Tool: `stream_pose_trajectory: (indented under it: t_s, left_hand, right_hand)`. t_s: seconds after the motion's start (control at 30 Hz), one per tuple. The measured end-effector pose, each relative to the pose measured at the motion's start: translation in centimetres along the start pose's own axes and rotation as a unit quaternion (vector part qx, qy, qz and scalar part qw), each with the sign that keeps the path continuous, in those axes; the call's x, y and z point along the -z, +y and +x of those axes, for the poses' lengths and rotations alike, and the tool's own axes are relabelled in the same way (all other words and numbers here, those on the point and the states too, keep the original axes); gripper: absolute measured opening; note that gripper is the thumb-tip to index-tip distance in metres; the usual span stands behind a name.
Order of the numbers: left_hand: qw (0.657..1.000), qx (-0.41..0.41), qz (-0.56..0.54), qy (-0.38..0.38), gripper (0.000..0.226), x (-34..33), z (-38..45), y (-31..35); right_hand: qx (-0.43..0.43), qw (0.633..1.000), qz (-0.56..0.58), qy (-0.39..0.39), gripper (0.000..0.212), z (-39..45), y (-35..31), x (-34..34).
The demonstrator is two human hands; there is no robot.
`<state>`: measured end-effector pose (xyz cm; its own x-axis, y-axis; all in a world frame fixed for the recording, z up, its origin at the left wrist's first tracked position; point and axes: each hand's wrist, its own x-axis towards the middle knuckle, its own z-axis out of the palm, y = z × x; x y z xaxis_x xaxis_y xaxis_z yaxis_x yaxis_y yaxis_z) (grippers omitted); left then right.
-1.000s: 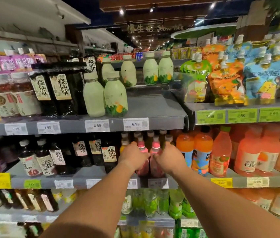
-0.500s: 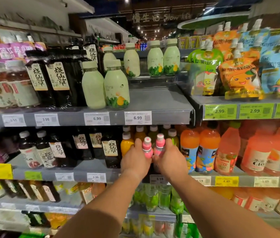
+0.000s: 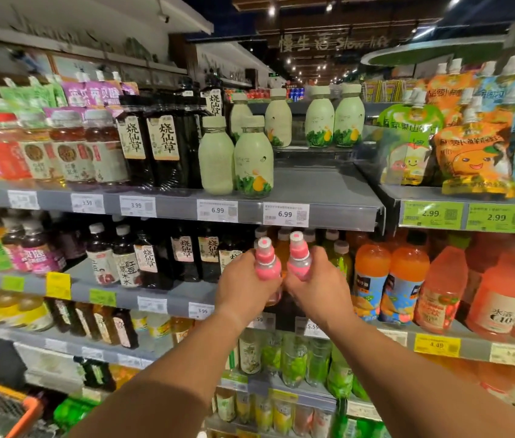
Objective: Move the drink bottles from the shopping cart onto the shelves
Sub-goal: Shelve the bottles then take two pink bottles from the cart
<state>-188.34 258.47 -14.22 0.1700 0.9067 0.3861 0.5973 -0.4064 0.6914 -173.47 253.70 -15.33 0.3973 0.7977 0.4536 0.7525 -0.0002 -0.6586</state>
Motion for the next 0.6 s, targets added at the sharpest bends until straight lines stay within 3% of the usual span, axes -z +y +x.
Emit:
stream_pose_trajectory:
  t_s: [0.2, 0.4, 0.5, 0.6]
  left_hand:
    - [0.998, 0.033, -0.026, 0.047, 0.020, 8.1, -3.0, -4.3]
    - [0.989, 0.110, -0.022, 0.099, 0.022, 20.9, -7.9, -13.3]
    - [0.975, 0.140, 0.040, 0.165, 0.013, 28.0, -11.6, -18.2]
    - [0.956, 0.188, 0.100, 0.200, 0.021, 34.3, -15.7, -22.3]
  right_hand:
    - [0.076, 0.995, 0.031, -0.050, 0.035, -2.2, -7.4, -4.3]
    - [0.134, 0.981, 0.072, -0.125, 0.028, -7.6, -18.6, -12.6]
    - [0.144, 0.968, 0.104, -0.178, 0.034, -11.4, -24.8, -17.6]
    - [0.158, 0.953, 0.117, -0.229, 0.045, -15.9, -30.4, -22.4]
